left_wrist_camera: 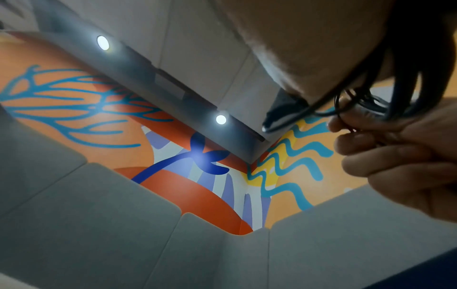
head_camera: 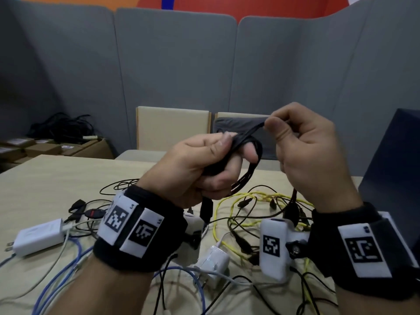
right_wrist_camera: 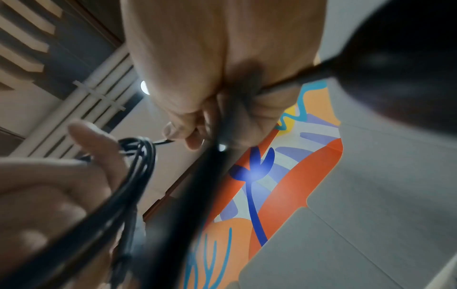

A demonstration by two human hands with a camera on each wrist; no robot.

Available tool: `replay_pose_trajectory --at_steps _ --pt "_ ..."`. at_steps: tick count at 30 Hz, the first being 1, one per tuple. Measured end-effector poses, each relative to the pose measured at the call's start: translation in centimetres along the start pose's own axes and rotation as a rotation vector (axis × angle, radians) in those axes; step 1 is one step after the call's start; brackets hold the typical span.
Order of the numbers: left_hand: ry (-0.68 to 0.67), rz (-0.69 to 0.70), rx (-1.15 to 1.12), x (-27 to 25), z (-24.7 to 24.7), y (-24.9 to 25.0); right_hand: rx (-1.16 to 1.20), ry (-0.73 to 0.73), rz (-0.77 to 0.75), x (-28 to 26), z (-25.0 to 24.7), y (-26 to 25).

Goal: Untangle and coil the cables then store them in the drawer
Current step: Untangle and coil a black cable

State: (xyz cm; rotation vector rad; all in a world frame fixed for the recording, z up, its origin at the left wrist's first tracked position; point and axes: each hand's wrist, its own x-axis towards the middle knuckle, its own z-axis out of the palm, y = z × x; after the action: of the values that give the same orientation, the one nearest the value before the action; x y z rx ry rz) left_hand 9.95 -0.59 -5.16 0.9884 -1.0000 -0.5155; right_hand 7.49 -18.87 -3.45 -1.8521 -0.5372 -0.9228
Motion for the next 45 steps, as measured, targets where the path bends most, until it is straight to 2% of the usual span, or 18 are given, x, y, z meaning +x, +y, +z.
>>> replay_pose_trajectory --at_steps 2,7,14,17,21,23,26,29,33,36,38,39,42,45 --pt "-0.035 0.076 -0.146 0.1 0.2 0.1 -0.001 -0.020 0.044 -0.1 0.5 0.5" --pt "-0.007 0.231 -0.456 0.3 0.2 1.1 -0.066 -0.188 0.147 -0.6 2.0 1.8" --pt "0.141 0.351 -0.485 0.1 -0.7 1.5 -0.099 -0.393 0.267 -1.0 2.9 1.0" --pt "0.252 0.374 -0.359 0.1 -0.9 1.1 -0.129 -0.475 0.283 -1.1 2.8 0.7" --pt "0.438 0.452 -0.196 0.4 -0.9 1.0 -0.237 -0.739 0.336 -1.6 2.6 0.2" --pt "0.566 0.510 -0.141 0.6 -1.1 1.2 -0.312 -0.812 0.335 -1.8 2.6 0.0" --pt "0.731 0.562 0.013 0.7 -1.9 1.0 -0.348 -0.806 0.307 -1.7 2.7 -0.2" --pt "0.814 0.476 0.359 0.6 -2.3 0.4 -0.322 -0.732 0.239 -1.5 2.6 -0.6" --pt "0.739 0.226 0.704 0.7 -2.3 -0.4 -0.221 -0.459 0.084 -0.8 1.6 -1.4" --pt "0.587 -0.016 0.767 0.5 -1.5 -0.6 -0.141 -0.280 -0.018 -0.5 0.4 -1.5" --pt "0.430 -0.163 0.683 0.3 -0.7 -0.8 -0.114 -0.205 -0.061 -0.4 -0.1 -1.3" --pt "0.377 -0.189 0.609 0.3 -0.3 -0.9 -0.094 -0.173 -0.065 -0.3 -0.3 -1.2" --pt "0.291 -0.133 0.289 0.3 0.3 -0.7 0.015 -0.086 -0.043 -0.2 -0.4 -0.4" --pt "0.146 -0.185 0.061 0.1 -0.3 -0.8 0.138 -0.092 0.012 -0.3 0.2 0.2"
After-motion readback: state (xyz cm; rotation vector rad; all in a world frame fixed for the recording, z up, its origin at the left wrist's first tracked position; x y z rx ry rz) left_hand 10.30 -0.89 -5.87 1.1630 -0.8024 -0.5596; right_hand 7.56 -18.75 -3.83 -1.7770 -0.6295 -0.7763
